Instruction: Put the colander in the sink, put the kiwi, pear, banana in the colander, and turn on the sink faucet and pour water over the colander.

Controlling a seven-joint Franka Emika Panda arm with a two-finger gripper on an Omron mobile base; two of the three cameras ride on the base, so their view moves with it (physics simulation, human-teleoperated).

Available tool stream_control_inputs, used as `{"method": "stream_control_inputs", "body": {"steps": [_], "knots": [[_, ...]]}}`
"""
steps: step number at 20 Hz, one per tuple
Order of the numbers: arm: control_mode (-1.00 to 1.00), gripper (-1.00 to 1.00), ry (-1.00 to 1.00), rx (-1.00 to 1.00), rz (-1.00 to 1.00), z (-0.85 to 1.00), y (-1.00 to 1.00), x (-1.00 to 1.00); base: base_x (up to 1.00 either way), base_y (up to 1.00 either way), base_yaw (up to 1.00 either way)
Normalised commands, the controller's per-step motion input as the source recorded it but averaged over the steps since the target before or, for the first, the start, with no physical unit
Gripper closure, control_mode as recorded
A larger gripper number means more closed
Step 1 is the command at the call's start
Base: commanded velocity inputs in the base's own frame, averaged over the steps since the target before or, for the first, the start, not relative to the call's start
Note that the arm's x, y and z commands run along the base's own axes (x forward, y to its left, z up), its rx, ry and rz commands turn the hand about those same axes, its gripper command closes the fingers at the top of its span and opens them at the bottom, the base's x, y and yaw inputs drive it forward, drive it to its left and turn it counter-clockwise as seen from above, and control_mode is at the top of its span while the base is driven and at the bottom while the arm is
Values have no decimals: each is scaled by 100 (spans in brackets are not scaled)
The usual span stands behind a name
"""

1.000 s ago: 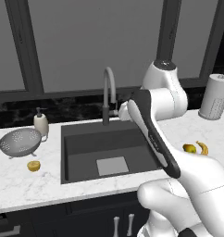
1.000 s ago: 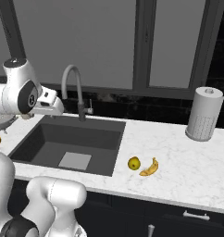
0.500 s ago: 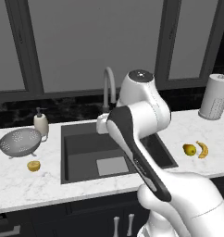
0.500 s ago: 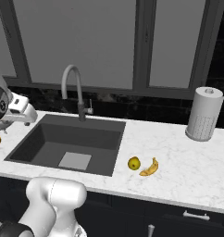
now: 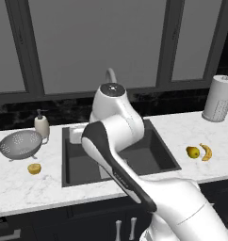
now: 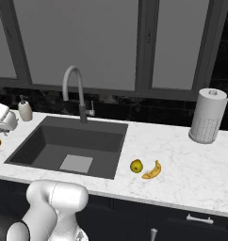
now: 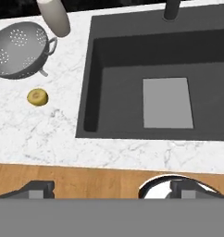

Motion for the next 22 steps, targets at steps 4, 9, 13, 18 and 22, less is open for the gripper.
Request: {"method": "stream_control_inputs", "body": {"steps": [4,9,13,18,22], "knots": [[-100,-100,0,4,-1,-29,44,16,0,0,0],[-100,-100,1,6,-2,-21,48,34,0,0,0],[-100,-100,0,7,-4,-8,54,47,0,0,0],[-100,-100,0,3,-11,-7,40,33,0,0,0],[-100,-100,2,0,-9,-13,28,32,0,0,0]]}}
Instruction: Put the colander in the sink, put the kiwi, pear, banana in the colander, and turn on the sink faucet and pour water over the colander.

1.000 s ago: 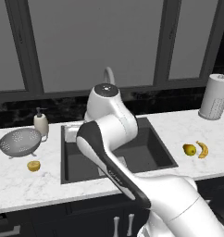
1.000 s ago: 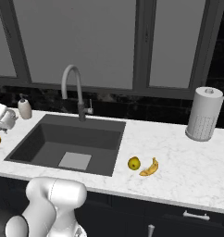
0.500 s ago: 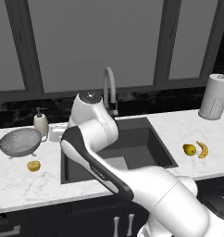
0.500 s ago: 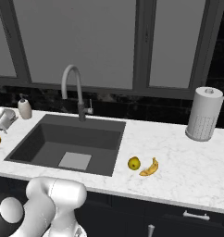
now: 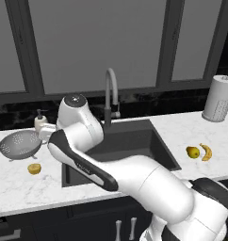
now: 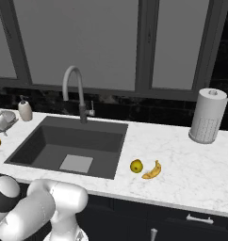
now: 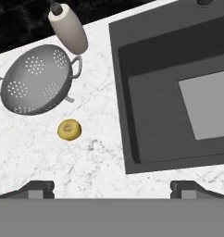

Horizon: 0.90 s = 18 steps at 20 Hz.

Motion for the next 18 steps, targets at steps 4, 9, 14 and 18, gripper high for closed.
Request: {"method": "stream_control_inputs", "body": {"steps": [4,9,14,18], "knots": [[-100,-100,9,0,-5,-23,21,35,0,0,0],[-100,-100,14,0,0,-34,21,43,0,0,0],[-100,-100,4,0,-2,-23,36,43,0,0,0],[-100,-100,0,0,-5,-12,52,45,0,0,0]]}}
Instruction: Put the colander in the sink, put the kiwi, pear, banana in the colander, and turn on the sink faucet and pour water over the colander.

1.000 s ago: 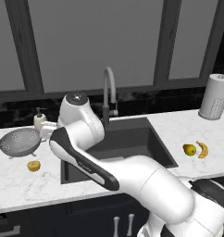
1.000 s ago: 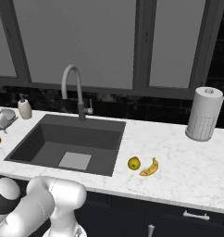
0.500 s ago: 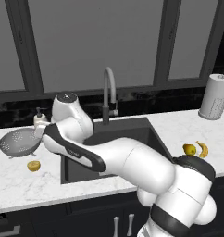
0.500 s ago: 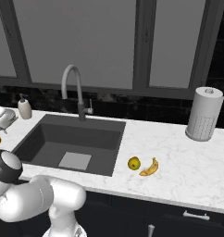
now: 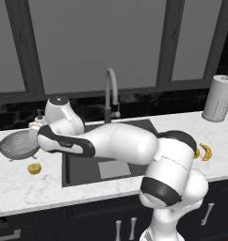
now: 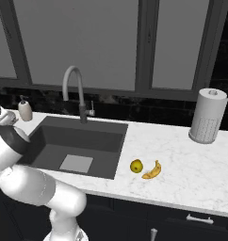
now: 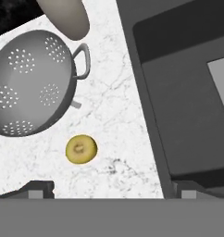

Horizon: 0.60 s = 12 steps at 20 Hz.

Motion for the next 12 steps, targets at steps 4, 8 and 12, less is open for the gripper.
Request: {"method": "stream_control_inputs", "body": {"steps": [4,8,12], "knots": [[-100,-100,2,0,-5,-21,44,43,0,0,0],[-100,-100,4,-1,-4,-23,39,43,0,0,0],[-100,-100,4,-3,-3,-27,39,35,0,0,0]]}}
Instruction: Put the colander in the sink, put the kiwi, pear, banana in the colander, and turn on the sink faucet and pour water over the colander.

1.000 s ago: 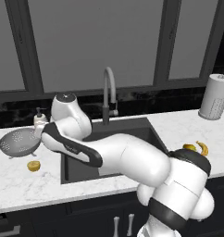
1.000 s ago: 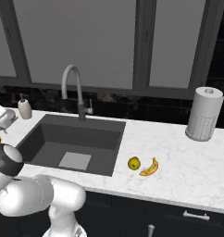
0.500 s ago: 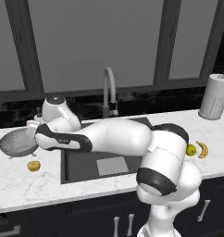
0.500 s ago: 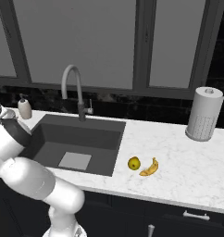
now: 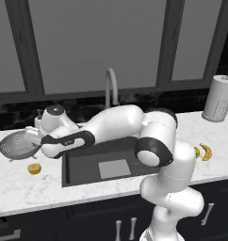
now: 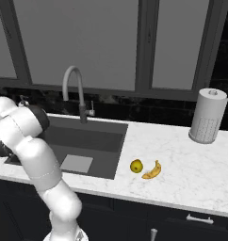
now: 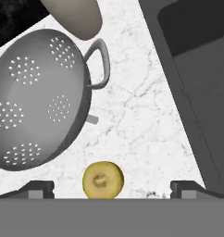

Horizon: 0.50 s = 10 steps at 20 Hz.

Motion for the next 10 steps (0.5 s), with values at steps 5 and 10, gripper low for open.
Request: {"method": "stream_control_inputs", "body": {"steps": [5,10], "knots": [[-100,-100,1,-2,-4,-14,46,39,0,0,0],[-100,-100,-1,0,-4,4,44,40,0,0,0]]}}
